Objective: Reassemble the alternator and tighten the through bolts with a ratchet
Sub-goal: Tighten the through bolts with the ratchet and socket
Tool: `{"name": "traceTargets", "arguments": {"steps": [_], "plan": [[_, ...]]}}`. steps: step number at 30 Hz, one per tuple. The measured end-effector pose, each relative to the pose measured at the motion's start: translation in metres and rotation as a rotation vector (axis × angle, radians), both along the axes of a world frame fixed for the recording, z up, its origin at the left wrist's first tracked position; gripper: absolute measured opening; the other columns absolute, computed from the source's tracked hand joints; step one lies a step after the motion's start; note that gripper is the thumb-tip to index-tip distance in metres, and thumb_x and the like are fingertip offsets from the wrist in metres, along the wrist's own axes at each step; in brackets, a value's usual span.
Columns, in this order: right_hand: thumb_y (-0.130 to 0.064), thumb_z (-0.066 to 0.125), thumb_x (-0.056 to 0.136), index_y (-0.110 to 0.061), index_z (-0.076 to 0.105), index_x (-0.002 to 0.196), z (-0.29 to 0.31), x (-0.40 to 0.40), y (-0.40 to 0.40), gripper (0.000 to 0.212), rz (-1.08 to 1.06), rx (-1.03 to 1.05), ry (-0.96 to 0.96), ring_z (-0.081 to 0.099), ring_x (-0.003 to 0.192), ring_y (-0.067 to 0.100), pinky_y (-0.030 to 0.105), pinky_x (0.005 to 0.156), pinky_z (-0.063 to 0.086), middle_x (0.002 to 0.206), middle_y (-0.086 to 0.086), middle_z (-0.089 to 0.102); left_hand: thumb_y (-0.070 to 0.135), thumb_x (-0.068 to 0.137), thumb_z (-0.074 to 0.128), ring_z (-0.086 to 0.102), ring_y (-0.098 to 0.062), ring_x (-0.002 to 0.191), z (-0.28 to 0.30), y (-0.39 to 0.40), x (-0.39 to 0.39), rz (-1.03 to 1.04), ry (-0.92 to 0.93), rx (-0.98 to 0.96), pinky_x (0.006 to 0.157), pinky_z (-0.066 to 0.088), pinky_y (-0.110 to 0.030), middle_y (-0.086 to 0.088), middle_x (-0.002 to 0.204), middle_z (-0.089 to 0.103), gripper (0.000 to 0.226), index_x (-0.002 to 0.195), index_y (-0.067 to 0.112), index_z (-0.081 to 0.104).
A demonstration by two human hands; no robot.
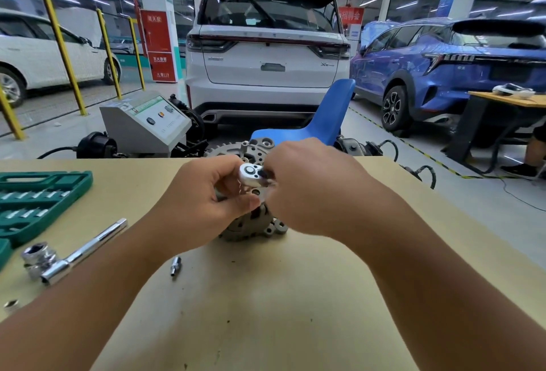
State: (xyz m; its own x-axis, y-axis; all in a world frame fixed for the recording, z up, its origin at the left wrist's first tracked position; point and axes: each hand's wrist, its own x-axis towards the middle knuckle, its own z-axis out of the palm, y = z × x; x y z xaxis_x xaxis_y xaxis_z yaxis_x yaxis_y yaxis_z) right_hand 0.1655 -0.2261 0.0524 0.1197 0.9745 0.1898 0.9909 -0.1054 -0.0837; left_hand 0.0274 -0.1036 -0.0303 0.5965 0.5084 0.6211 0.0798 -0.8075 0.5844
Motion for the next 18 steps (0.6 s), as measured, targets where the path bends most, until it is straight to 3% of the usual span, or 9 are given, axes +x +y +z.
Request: {"name": "traceTargets", "arguments": {"steps": [3, 5, 7, 10, 13, 18], "plan": [[-0.018, 0.058, 0.096, -0.019, 0.041, 0.075, -0.003, -0.007, 0.004, 0.027, 0.085, -0.082, 0.075, 0.051, 0.055, 0.013, 0.026, 0.041, 0.037, 0.076, 0.000, 0.052, 0.045, 0.074, 0.068, 0.058, -0.010, 0.060, -0.001, -0.004, 0.001, 0.007, -0.066, 0.017, 0.056, 0.047, -0.024, 0.008, 0.068, 0.067, 0.014, 0.081, 0.033, 0.069], [-0.015, 0.057, 0.099, -0.013, 0.050, 0.089, 0.000, -0.004, 0.007, 0.013, 0.112, -0.136, 0.223, 0.062, 0.053, 0.019, 0.026, 0.042, 0.054, 0.081, 0.007, 0.060, 0.046, 0.082, 0.078, 0.066, -0.013, 0.063, 0.000, -0.002, -0.002, -0.016, -0.066, 0.001, 0.059, 0.054, -0.030, 0.006, 0.074, 0.072, 0.020, 0.088, 0.027, 0.075], [-0.017, 0.061, 0.099, -0.012, 0.057, 0.103, 0.005, 0.006, 0.006, 0.007, 0.106, -0.147, 0.348, 0.063, 0.055, 0.023, 0.033, 0.047, 0.061, 0.086, 0.011, 0.064, 0.045, 0.085, 0.077, 0.069, -0.024, 0.065, 0.000, 0.001, -0.006, -0.036, -0.076, -0.036, 0.062, 0.057, -0.040, -0.002, 0.078, 0.075, 0.026, 0.094, 0.020, 0.077], [-0.033, 0.065, 0.098, -0.014, 0.064, 0.100, 0.009, 0.021, 0.005, 0.019, 0.106, -0.003, 0.535, 0.053, 0.048, 0.020, 0.030, 0.042, 0.051, 0.074, 0.009, 0.063, 0.041, 0.087, 0.070, 0.073, -0.023, 0.071, 0.005, 0.006, -0.010, -0.029, -0.099, -0.088, 0.069, 0.061, -0.038, -0.005, 0.082, 0.077, 0.020, 0.097, 0.024, 0.076], [-0.050, 0.055, 0.102, -0.015, 0.066, 0.095, 0.009, 0.026, 0.008, 0.037, 0.093, 0.118, 0.639, 0.049, 0.040, 0.023, 0.033, 0.044, 0.048, 0.067, 0.010, 0.061, 0.027, 0.088, 0.078, 0.077, -0.019, 0.078, 0.007, 0.008, -0.013, -0.043, -0.107, -0.124, 0.077, 0.063, -0.029, -0.004, 0.089, 0.079, 0.019, 0.105, 0.021, 0.076], [-0.045, 0.048, 0.106, -0.013, 0.060, 0.085, 0.004, 0.026, 0.013, 0.040, 0.108, 0.074, 0.646, 0.046, 0.037, 0.025, 0.037, 0.046, 0.047, 0.059, 0.007, 0.061, 0.027, 0.086, 0.075, 0.073, -0.005, 0.077, 0.007, 0.003, -0.011, 0.022, -0.041, 0.009, 0.071, 0.051, -0.009, 0.006, 0.086, 0.078, 0.016, 0.099, 0.018, 0.078]]}}
